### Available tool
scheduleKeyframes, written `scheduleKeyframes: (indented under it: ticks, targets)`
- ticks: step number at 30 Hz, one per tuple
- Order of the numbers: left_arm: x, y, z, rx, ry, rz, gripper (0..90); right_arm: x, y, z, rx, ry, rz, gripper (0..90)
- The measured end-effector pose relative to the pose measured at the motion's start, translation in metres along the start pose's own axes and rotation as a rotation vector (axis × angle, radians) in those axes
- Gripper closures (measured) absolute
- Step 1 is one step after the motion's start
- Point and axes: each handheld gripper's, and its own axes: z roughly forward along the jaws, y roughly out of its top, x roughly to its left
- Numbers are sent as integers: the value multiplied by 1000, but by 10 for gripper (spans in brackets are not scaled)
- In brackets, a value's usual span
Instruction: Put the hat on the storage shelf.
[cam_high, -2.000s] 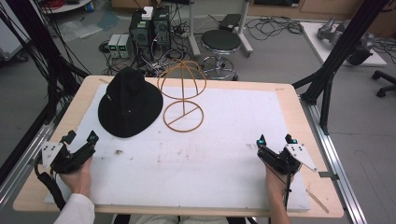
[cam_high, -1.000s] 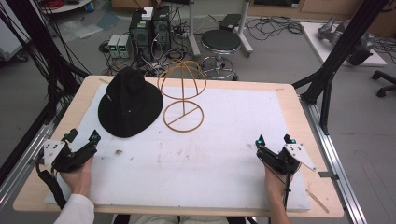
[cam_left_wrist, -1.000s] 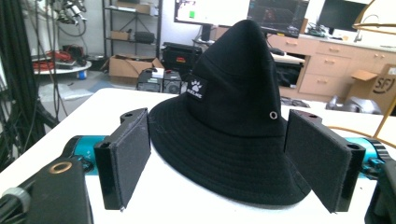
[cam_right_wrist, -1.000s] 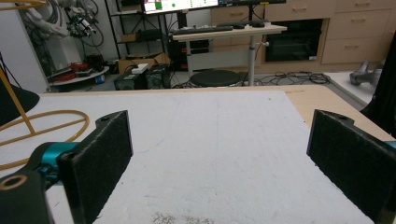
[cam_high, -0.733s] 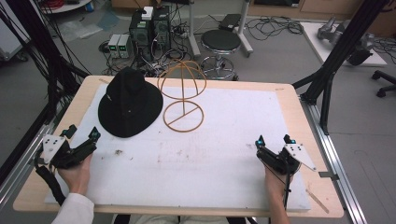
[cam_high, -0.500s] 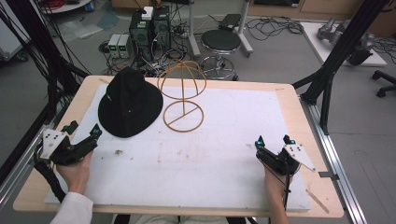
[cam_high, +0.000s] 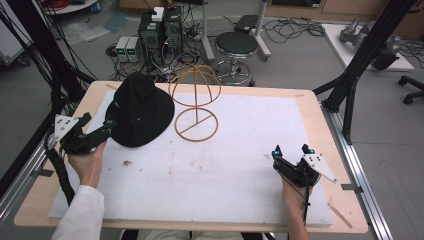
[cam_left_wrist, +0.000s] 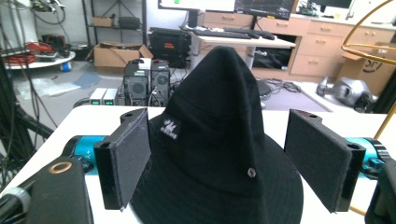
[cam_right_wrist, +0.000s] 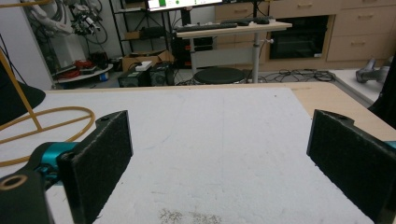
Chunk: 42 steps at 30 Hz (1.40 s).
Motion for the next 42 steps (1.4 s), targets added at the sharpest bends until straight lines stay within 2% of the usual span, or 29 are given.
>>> scheduleKeyframes:
  ticks: [5,7,11,15,16,19,23,27,33,35,37,41,42]
  targets:
    - [-9,9,15,36,-25,5,232,1,0,0,4,4,3,59]
    - [-15,14,24,47,-26,21,233,0,0,0,-1,4,4,59]
    - [-18,15,34,60,-25,13,233,0,0,0,0,4,6,59]
    - [-20,8,47,77,-15,5,233,0,0,1,2,5,7,59]
    - [-20,6,51,82,-12,1,234,0,0,1,3,4,7,59]
    - [-17,2,60,78,-3,-54,239,0,1,1,1,4,3,59]
    - [-15,1,71,83,12,-68,242,1,1,1,5,5,5,59]
    - [-16,-2,82,120,11,-60,234,1,1,2,4,6,-1,59]
    - [-26,-3,98,163,19,-14,227,1,1,3,-1,8,0,59]
    - [-29,-5,101,153,30,-17,229,1,1,3,1,10,3,59]
    - [-31,-9,105,164,37,-22,229,1,1,3,-1,10,3,59]
    - [-35,-22,116,237,36,0,236,1,1,4,6,15,2,59]
    - [-36,-23,117,237,35,-3,236,1,1,4,5,15,-3,59]
